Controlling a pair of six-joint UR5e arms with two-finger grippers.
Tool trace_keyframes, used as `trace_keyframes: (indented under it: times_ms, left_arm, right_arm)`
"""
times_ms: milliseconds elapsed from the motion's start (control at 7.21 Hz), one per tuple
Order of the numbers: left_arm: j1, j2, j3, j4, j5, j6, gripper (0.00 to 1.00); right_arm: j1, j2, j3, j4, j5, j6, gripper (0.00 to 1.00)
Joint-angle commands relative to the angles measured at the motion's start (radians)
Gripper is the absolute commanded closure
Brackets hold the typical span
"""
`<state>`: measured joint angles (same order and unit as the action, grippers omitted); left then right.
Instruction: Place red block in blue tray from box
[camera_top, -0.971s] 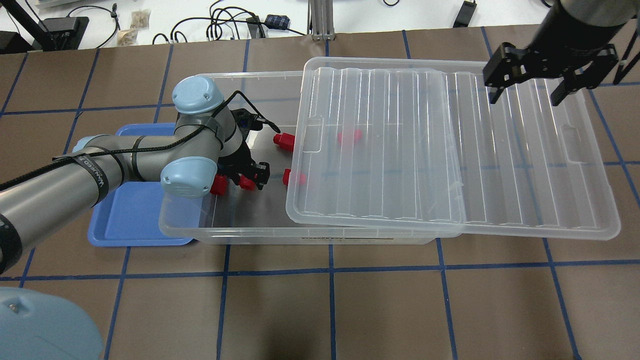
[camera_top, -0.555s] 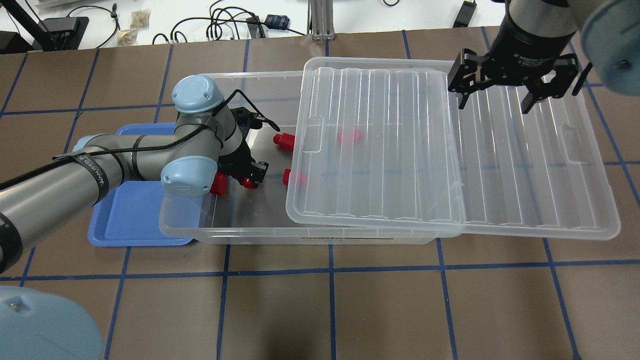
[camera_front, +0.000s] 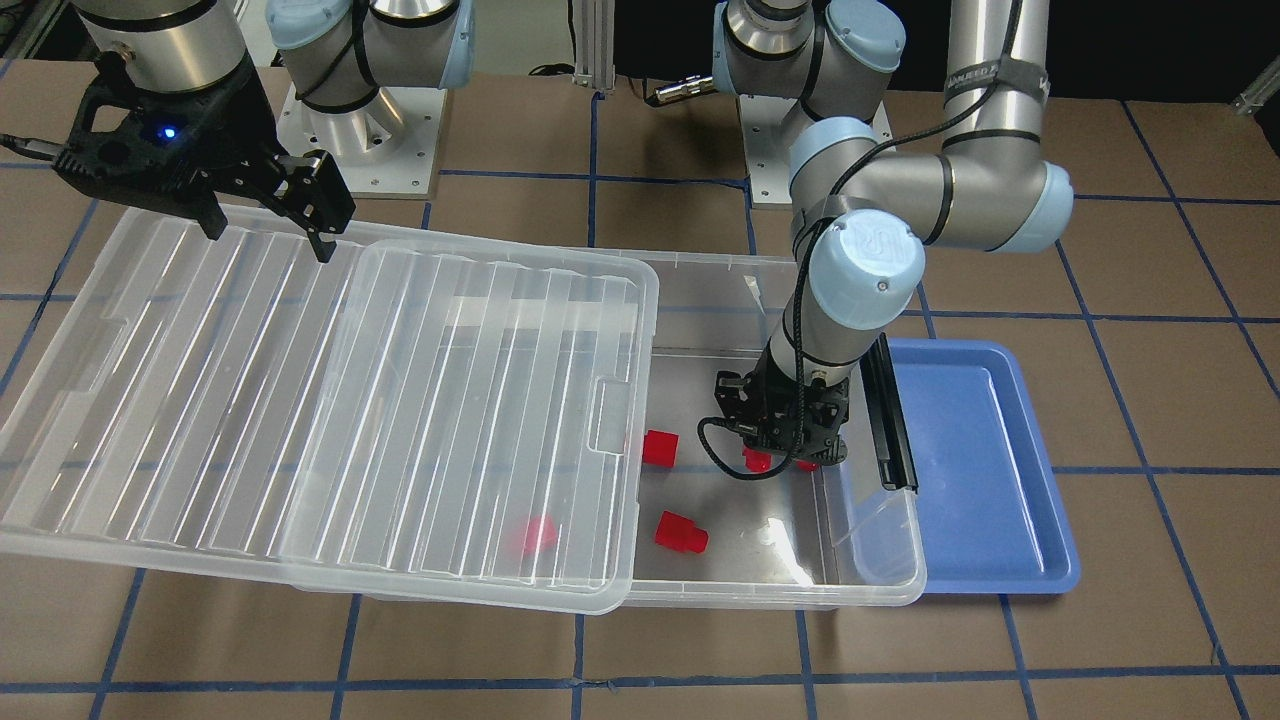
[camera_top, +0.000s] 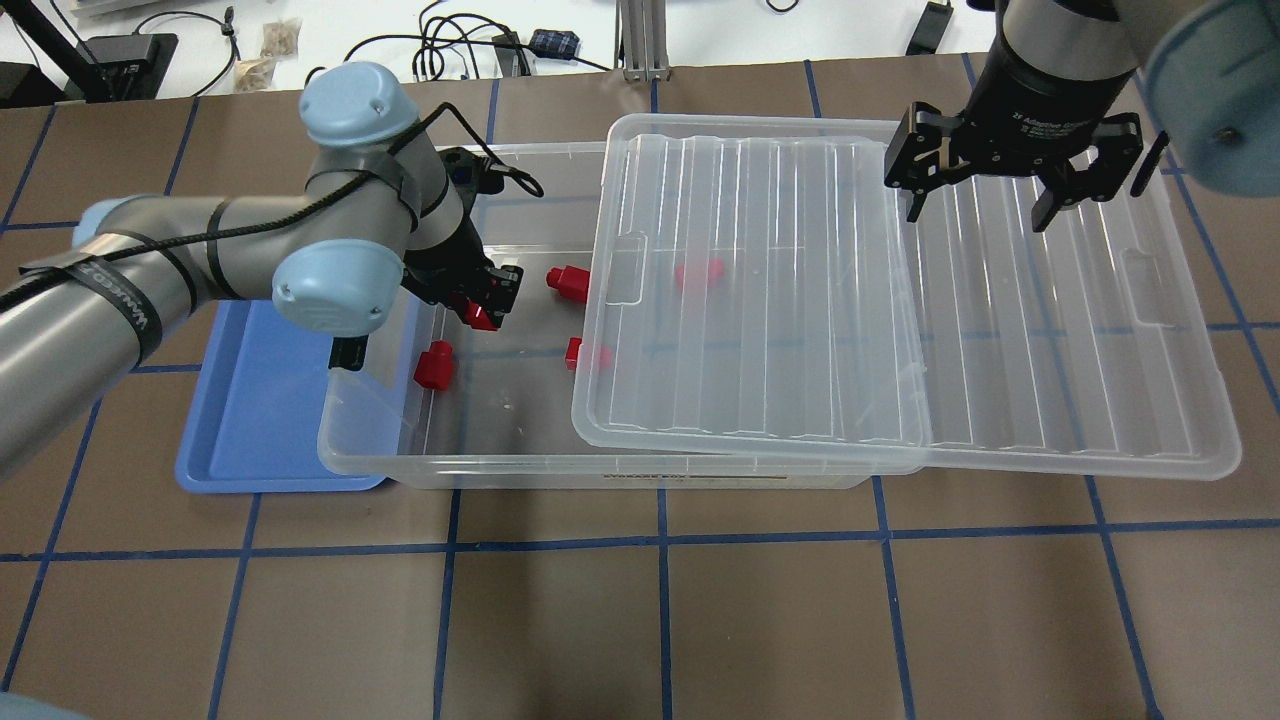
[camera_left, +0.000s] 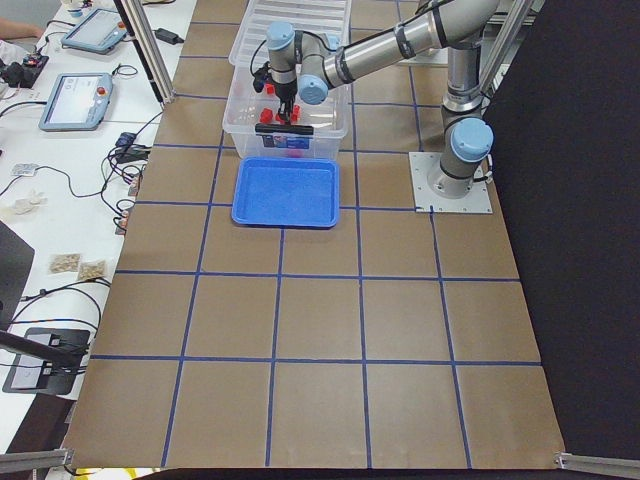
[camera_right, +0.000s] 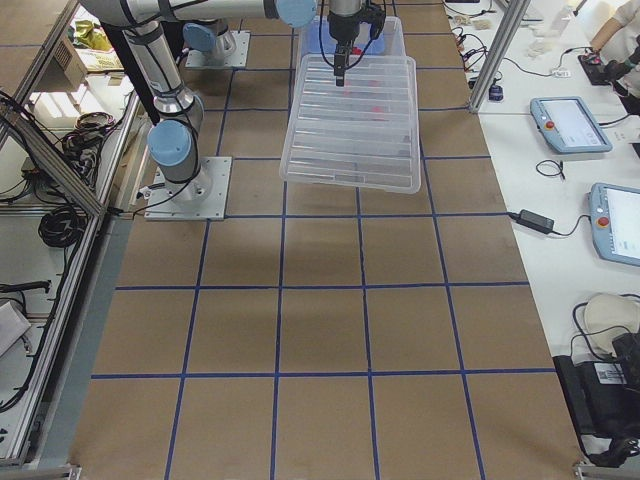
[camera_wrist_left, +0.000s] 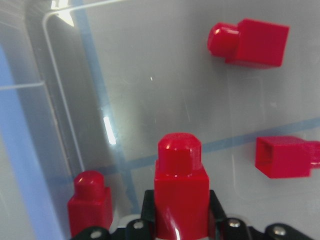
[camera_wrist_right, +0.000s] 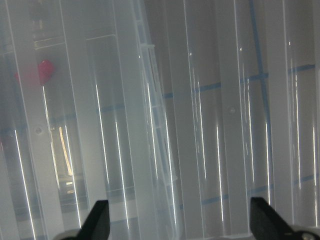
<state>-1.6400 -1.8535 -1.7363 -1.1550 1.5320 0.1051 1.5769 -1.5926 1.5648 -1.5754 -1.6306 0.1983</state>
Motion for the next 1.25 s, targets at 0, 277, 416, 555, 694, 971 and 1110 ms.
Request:
trace_keyframes:
  times_ms: [0, 277, 416, 555, 694, 971, 1110]
  left_arm:
    - [0.006, 0.071, 0.153, -0.226, 0.002, -0.039, 1.00]
    - [0.050, 0.121, 0.231, -0.337, 0.016, -0.038, 1.00]
    - [0.127, 0.137, 0.232, -0.339, 0.014, -0.022, 1.00]
    - [0.229, 0.139, 0.219, -0.338, 0.008, -0.021, 1.00]
    - [0.306, 0.128, 0.212, -0.336, 0.010, 0.037, 1.00]
    - [0.394, 0.106, 0.181, -0.319, 0.007, 0.142, 1.00]
    - [0.440, 0.097, 0.123, -0.268, 0.008, 0.236, 1.00]
  right_arm:
    - [0.000, 0.002, 0.000, 0.000, -0.002, 0.000, 0.00]
    - [0.000, 0.012, -0.002, -0.035, -0.002, -0.013, 0.00]
    - [0.000, 0.022, -0.003, -0.070, 0.003, -0.013, 0.00]
    - [0.000, 0.023, -0.003, -0.069, 0.003, -0.013, 0.00]
    - [0.000, 0.023, -0.003, -0.066, 0.003, -0.013, 0.00]
    - [0.000, 0.022, -0.003, -0.063, 0.002, -0.013, 0.00]
    - [0.000, 0.023, -0.003, -0.063, 0.002, -0.013, 0.00]
